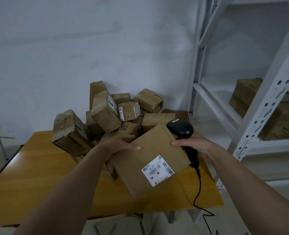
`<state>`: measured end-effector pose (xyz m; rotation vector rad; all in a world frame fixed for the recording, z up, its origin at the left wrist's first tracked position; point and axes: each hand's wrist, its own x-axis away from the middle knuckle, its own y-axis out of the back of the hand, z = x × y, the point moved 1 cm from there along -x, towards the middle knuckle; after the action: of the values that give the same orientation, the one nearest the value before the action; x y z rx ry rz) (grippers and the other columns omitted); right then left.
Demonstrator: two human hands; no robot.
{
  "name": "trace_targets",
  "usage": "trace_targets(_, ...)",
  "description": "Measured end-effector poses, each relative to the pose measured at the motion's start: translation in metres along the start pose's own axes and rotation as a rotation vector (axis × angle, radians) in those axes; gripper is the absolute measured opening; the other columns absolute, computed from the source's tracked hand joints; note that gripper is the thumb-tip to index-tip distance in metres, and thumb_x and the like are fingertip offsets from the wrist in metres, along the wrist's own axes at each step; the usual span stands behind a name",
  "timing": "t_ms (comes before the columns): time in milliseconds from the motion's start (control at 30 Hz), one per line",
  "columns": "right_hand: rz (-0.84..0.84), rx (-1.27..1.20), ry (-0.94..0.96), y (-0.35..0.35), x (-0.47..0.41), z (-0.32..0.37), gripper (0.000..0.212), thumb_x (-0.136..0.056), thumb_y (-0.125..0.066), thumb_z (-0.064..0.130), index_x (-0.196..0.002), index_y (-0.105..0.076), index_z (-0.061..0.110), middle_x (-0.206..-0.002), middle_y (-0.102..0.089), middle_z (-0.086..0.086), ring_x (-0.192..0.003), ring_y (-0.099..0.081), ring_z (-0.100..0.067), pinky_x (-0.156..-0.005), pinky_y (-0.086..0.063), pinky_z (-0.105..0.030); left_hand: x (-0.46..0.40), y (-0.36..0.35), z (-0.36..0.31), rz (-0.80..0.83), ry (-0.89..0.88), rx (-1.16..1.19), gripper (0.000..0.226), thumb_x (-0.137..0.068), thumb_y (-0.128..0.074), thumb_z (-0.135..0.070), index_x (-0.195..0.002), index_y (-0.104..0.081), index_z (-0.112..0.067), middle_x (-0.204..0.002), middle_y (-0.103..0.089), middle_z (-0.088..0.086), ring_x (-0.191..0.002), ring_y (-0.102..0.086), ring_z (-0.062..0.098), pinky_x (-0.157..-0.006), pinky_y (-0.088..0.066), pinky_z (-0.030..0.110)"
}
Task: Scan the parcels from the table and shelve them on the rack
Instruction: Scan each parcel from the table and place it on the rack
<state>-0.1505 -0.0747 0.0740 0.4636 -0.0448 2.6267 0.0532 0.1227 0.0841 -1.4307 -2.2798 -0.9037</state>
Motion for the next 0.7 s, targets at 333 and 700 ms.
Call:
trace_targets(333,-0.284,-0.449,0.073,0.006,-0.008,0.009,0.053,-0.064,-0.081,0.020,-0.114,-0.064,0.011,-0.104,-0.073,-0.011,-0.094,-0.070,-0.025,-0.077,-0.056,-0.040,0.010,-0.017,0.015,0.020,0.050,0.655,0.071,-0.066,-0.083,-0.020,-0.128,-0.051,-0.008,-0.127,-0.061,0.015,-0.115,-0.060,0.036,-0.090,-0.052,0.057)
trace_targets(700,-0.339,-0.013,0.207,-0.033,-0.008,0.036,0.047,-0.075,-0.081,0.029,-0.117,-0.062,0.022,-0.103,-0.063,0.008,-0.105,-0.054,-0.014,-0.095,-0.042,-0.032,-0.007,0.004,0.010,-0.297,-0.174,1.075,0.097,-0.066,-0.075,0.015,-0.145,-0.031,-0.020,-0.135,-0.051,0.017,-0.116,-0.057,0.038,-0.092,-0.054,0.049)
